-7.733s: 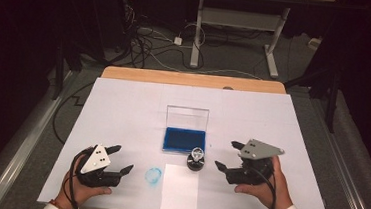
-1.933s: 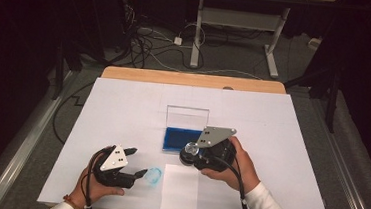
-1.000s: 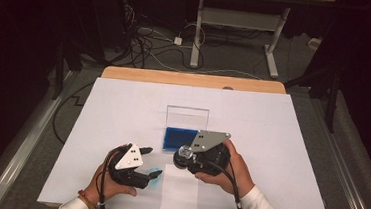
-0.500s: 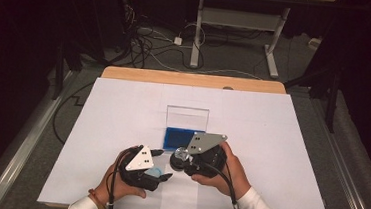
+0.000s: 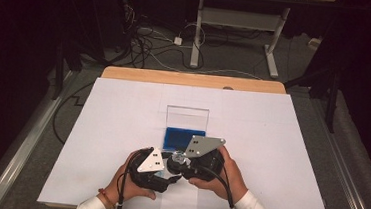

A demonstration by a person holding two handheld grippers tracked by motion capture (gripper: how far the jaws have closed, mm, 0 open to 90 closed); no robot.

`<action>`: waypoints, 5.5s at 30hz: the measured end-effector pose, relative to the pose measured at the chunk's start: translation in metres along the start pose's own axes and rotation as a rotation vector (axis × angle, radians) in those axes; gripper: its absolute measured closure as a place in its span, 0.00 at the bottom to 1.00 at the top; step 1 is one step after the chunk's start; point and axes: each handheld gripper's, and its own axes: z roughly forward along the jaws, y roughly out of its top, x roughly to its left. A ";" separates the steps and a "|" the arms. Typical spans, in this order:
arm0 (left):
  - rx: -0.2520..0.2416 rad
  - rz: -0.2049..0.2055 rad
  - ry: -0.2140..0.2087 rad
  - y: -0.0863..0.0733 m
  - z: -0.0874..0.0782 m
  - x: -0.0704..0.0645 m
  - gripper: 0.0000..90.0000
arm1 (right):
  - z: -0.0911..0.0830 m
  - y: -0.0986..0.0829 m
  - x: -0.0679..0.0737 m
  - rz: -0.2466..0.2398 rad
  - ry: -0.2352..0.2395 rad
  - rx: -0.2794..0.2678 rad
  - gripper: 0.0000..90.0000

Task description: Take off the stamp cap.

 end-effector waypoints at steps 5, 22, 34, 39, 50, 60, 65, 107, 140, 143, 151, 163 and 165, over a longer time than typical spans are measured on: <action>-0.020 0.002 0.005 0.000 -0.001 -0.002 0.34 | 0.000 0.000 0.000 0.012 -0.003 -0.015 0.63; -0.036 0.009 0.004 -0.001 -0.004 -0.001 0.40 | 0.002 -0.003 -0.002 0.047 0.009 -0.031 0.63; -0.005 0.044 0.028 0.001 -0.007 -0.002 0.41 | 0.002 -0.005 -0.001 0.062 0.008 -0.045 0.63; 0.019 0.008 0.010 -0.001 -0.004 0.001 0.41 | -0.003 -0.005 -0.002 0.074 -0.015 -0.082 0.63; 0.039 0.014 0.008 -0.003 -0.004 0.002 0.41 | -0.014 -0.009 -0.009 0.082 -0.039 -0.086 0.63; 0.051 0.030 0.018 -0.005 -0.009 0.005 0.41 | -0.027 -0.014 -0.017 0.082 -0.076 -0.078 0.63; 0.057 0.040 0.027 -0.006 -0.013 0.007 0.41 | -0.033 -0.017 -0.021 0.088 -0.094 -0.080 0.63; 0.073 -0.056 0.188 -0.061 -0.075 0.029 0.41 | -0.038 -0.029 -0.040 0.123 -0.148 -0.034 0.63; 0.104 -0.083 0.188 -0.078 -0.097 0.033 0.41 | -0.026 -0.011 -0.079 0.125 -0.208 0.031 0.63; 0.102 -0.084 0.189 -0.078 -0.097 0.033 0.41 | -0.023 -0.010 -0.083 0.132 -0.208 0.035 0.63; 0.099 -0.084 0.183 -0.077 -0.097 0.034 0.41 | -0.014 -0.007 -0.091 0.140 -0.218 0.054 0.63; 0.107 -0.081 0.170 -0.076 -0.094 0.035 0.41 | 0.000 -0.002 -0.094 0.134 -0.217 0.066 0.63; 0.106 -0.084 0.168 -0.077 -0.094 0.035 0.41 | 0.002 -0.001 -0.095 0.132 -0.214 0.064 0.63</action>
